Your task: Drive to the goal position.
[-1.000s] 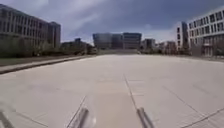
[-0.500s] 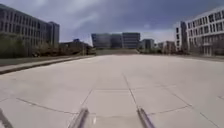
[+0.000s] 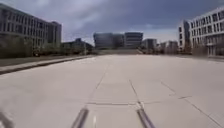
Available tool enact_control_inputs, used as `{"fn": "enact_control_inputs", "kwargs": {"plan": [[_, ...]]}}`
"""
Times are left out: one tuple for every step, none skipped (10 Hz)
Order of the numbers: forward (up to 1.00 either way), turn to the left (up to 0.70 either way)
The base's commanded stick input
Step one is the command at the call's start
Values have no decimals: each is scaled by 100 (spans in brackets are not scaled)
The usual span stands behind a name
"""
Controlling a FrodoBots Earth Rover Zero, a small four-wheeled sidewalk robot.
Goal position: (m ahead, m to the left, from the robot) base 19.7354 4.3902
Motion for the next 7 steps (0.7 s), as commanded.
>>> {"fn": "enact_control_inputs", "kwargs": {"plan": [[100,0],[100,0],[100,0],[100,-2],[100,-38],[100,-22],[100,0]]}}
